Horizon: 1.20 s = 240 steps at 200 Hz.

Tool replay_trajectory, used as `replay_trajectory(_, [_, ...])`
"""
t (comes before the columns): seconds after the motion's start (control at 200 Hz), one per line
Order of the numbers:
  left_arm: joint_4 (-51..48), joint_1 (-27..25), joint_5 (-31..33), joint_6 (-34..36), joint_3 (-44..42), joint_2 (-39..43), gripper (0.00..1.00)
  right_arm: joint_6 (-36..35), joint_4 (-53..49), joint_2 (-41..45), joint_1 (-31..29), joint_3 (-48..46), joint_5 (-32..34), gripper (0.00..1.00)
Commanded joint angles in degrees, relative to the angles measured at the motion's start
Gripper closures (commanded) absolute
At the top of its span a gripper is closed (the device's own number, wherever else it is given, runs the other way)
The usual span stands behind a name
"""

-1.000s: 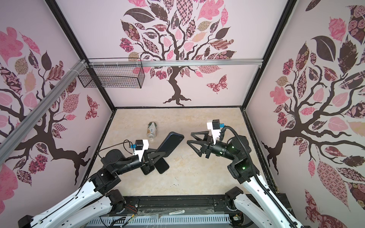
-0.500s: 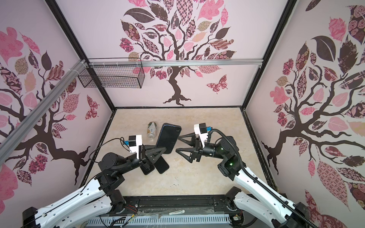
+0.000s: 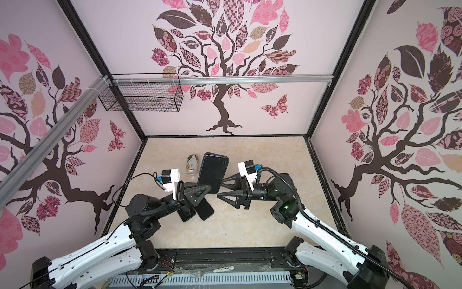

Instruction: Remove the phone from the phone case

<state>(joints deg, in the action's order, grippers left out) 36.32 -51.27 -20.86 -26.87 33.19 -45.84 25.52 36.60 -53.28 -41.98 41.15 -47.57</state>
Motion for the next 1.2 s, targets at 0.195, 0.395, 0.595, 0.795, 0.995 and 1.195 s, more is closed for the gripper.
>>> replay_trajectory(0.195, [5.5,-0.5,0.5,-0.9,2.0,0.6,1.0,-0.7,4.4,-1.3,-0.8,1.4,-1.3,0.55])
replay_trajectory(0.395, [5.2,-0.5,-0.3,-1.1,1.9,0.3,1.0,0.0,5.1,-2.2,-1.0,2.2,-1.9,0.61])
replay_trajectory(0.595, [4.9,-0.6,-0.7,-1.1,1.4,0.9,1.0,0.9,6.1,-2.3,-1.0,2.4,-2.0,0.68])
replay_trajectory(0.795, [4.5,-0.7,-1.4,-1.2,1.4,0.8,1.0,1.6,6.5,-2.5,-1.1,2.6,-1.8,0.7])
replay_trajectory(0.995, [4.1,-0.9,-2.5,-1.2,1.6,0.0,1.0,1.7,5.8,-2.6,-1.1,2.8,-1.8,0.73])
replay_trajectory(1.195, [4.1,-1.2,-3.2,-1.1,1.9,0.0,1.0,1.8,5.6,-2.7,-1.1,2.7,-1.7,0.77])
